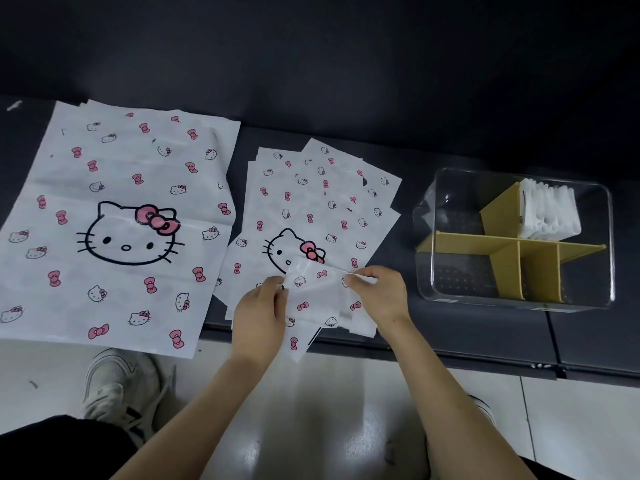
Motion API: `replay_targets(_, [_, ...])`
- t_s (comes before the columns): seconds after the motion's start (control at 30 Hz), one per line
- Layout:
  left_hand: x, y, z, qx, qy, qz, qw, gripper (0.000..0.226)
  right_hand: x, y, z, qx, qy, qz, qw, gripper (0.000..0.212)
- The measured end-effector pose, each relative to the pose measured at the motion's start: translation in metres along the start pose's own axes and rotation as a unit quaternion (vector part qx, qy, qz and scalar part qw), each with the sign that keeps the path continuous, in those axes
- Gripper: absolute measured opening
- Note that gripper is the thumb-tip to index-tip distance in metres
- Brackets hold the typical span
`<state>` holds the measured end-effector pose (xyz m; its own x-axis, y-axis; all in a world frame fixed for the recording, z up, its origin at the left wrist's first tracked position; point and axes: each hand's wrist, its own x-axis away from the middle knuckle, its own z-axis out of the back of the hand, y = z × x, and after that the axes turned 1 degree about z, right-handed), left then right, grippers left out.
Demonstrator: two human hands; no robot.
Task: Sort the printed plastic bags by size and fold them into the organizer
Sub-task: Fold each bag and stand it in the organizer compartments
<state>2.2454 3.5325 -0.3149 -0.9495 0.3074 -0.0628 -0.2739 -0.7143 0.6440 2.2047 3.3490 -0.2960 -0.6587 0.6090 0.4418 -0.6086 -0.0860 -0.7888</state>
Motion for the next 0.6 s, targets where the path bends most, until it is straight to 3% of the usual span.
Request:
replay_targets(0.07, [-0.006,0.001,-0.002,-0.052,0.019,-0.033,0.998,0.035,0.0,-0.001,0.0,-0.004,0.003,-0.004,1.0,0.005])
replay_targets(0.17, [-0.012,0.002,-0.008,-0.143,0.049,-0.085,0.985,0.025,0.0,-0.004,0.0,-0.011,0.003,-0.01,1.0,0.005])
replay_targets(0.27, [-0.014,-0.002,-0.011,-0.188,0.073,-0.13,0.971,0.056,0.0,-0.003,0.0,-0.006,0.001,-0.015,1.0,0.005])
replay_targets(0.33, [-0.017,-0.006,-0.012,-0.207,0.091,-0.238,0.945,0.058,0.0,-0.002,0.0,-0.004,-0.001,-0.016,1.0,0.005])
replay_targets(0.43, [-0.025,-0.012,-0.015,-0.197,0.019,-0.351,0.915,0.056,-0.001,-0.003,0.0,-0.016,0.003,-0.017,1.0,0.004])
replay_targets(0.53, [-0.027,-0.019,-0.016,-0.214,-0.079,-0.31,0.923,0.073,-0.001,-0.003,0.001,-0.023,0.002,-0.013,1.0,0.004])
replay_targets(0.6, [-0.028,-0.022,-0.013,-0.208,-0.118,-0.29,0.927,0.067,-0.001,-0.003,0.001,-0.022,0.001,-0.012,1.0,0.004])
